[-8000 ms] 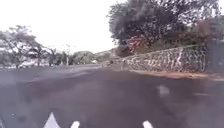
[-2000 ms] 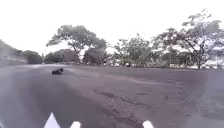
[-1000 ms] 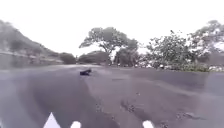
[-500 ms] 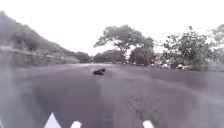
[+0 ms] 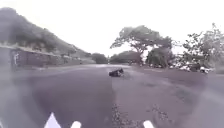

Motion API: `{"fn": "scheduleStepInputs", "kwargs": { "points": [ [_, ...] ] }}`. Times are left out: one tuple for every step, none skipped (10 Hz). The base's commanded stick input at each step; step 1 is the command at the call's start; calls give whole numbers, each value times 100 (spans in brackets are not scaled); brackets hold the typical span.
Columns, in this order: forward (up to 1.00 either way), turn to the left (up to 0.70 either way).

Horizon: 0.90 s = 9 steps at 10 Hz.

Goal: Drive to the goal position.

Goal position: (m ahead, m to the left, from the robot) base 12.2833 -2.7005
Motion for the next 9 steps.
{"fn": "scheduleStepInputs", "kwargs": {
  "points": [
    [70,35],
    [70,35],
    [70,35],
    [70,0],
    [70,0],
    [70,0],
    [70,0],
    [70,0],
    [70,0]
  ]
}}
